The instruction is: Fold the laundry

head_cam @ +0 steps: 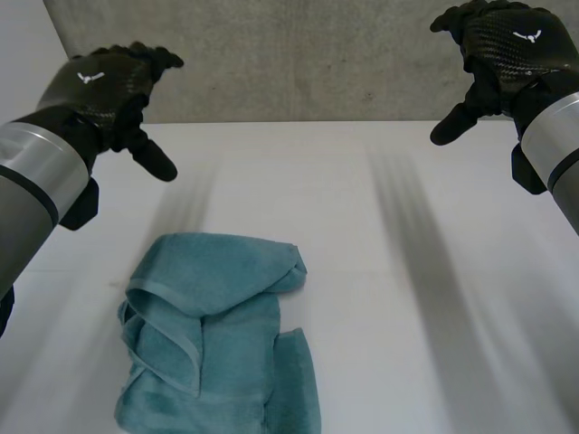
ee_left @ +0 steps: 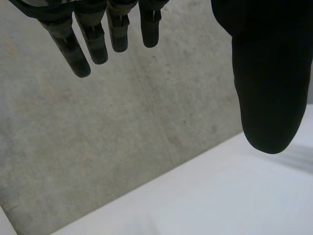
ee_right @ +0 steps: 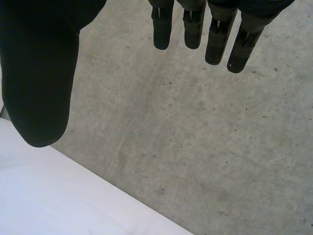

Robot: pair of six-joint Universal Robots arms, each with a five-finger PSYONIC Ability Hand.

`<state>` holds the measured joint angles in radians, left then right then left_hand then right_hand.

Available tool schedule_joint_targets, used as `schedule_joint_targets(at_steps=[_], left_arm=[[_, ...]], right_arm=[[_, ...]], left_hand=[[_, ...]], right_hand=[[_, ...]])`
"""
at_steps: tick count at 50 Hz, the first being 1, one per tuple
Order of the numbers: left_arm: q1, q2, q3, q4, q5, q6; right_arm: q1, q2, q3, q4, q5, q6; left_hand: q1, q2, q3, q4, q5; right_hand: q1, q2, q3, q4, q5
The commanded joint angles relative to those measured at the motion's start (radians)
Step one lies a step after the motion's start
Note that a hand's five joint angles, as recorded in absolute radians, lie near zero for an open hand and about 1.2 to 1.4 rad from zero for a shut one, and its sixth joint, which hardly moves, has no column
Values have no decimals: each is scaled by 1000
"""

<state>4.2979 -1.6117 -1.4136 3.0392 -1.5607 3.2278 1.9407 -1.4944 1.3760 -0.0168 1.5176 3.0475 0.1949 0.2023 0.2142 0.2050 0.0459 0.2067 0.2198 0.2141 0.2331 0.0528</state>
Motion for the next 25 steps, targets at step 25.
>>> schedule_joint_targets(at_steps=[25], left_arm=[[28,-211,-211,-45,-22,198]], right_arm=[[139,256,250,-15,-69,31]], left_hand=[[286,278,266,276,260]], right_hand=[[-32,-45,-40,-59,-53]])
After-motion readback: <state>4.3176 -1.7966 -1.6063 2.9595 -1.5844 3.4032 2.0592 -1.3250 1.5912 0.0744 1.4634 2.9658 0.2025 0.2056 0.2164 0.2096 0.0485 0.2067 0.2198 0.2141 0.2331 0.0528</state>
